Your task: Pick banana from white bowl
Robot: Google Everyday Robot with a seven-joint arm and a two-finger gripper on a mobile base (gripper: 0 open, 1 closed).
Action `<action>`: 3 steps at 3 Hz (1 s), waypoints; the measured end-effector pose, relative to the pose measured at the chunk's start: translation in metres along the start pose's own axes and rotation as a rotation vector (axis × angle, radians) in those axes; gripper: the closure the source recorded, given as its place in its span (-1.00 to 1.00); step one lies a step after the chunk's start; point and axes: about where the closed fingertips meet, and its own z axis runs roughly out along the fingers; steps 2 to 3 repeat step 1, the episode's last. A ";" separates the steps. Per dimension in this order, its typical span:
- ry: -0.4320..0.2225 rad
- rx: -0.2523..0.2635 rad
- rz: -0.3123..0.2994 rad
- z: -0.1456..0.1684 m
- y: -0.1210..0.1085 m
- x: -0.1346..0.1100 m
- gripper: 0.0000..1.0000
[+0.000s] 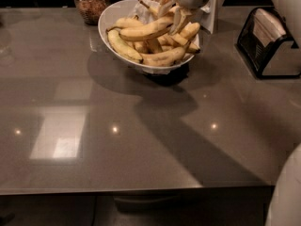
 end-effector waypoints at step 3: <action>-0.075 0.055 0.041 -0.027 0.007 -0.012 1.00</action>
Offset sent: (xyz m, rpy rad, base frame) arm 0.0000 0.0000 0.0000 0.0000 0.0000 0.0000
